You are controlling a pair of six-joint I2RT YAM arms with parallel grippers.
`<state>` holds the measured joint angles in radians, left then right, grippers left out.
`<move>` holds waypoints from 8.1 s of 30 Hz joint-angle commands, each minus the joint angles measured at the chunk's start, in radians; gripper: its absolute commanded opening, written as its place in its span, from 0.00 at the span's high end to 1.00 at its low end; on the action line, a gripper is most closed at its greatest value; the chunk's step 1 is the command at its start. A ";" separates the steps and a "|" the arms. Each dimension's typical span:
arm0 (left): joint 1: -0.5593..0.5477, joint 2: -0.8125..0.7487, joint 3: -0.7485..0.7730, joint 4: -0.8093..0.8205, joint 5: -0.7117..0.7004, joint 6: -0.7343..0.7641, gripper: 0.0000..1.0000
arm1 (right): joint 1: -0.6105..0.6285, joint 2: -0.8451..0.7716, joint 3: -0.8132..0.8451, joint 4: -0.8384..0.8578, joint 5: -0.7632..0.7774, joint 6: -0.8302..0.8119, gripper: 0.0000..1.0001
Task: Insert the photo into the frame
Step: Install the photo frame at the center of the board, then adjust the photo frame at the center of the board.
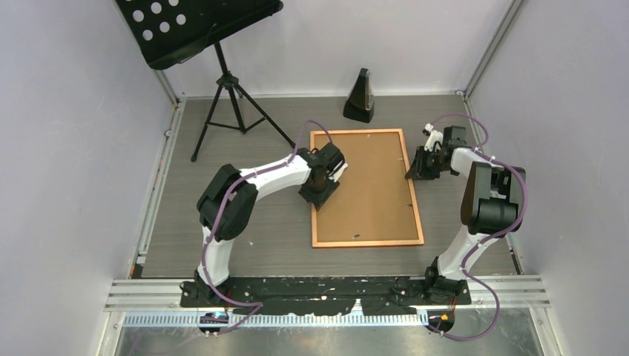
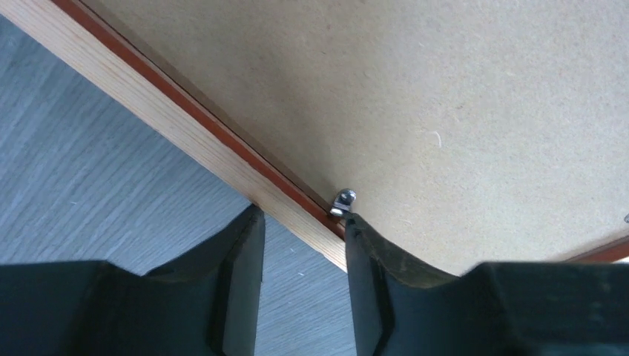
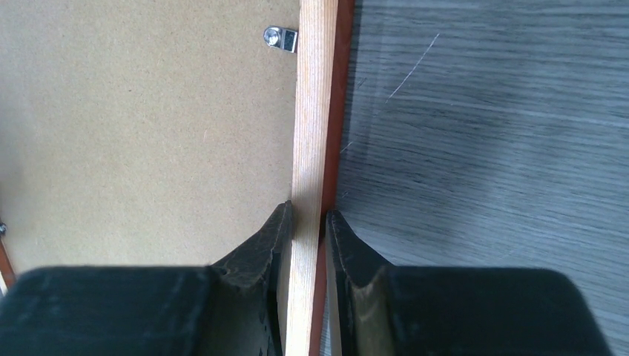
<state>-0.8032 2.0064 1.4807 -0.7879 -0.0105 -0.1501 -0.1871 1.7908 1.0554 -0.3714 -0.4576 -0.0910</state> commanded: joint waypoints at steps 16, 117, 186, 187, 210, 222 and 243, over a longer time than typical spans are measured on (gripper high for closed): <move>-0.026 -0.067 0.060 -0.025 -0.011 0.092 0.26 | 0.047 -0.033 0.002 -0.060 0.085 -0.165 0.95; 0.314 -0.001 0.011 0.010 0.122 -0.045 0.07 | 0.646 0.127 0.331 -0.118 0.229 -0.670 0.95; 0.375 0.040 0.029 0.004 0.179 -0.066 1.00 | 0.444 -0.381 -0.044 -0.326 0.384 -0.504 0.15; 0.375 0.036 0.030 0.007 0.178 -0.065 1.00 | 0.435 -0.423 -0.066 -0.343 0.386 -0.533 0.15; 0.375 -0.007 0.007 0.023 0.139 -0.040 1.00 | 0.097 -0.379 -0.227 -0.411 0.189 -0.650 0.34; 0.375 -0.010 -0.006 0.031 0.136 -0.040 1.00 | 0.004 -0.226 -0.142 -0.449 0.065 -0.657 0.63; 0.385 -0.140 -0.171 0.125 0.073 -0.057 1.00 | 0.081 0.014 0.196 -0.282 0.033 -0.432 0.72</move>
<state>-0.4145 1.9156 1.3239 -0.6868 0.0940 -0.2867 -0.1371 1.8011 1.1973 -0.7307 -0.4316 -0.5728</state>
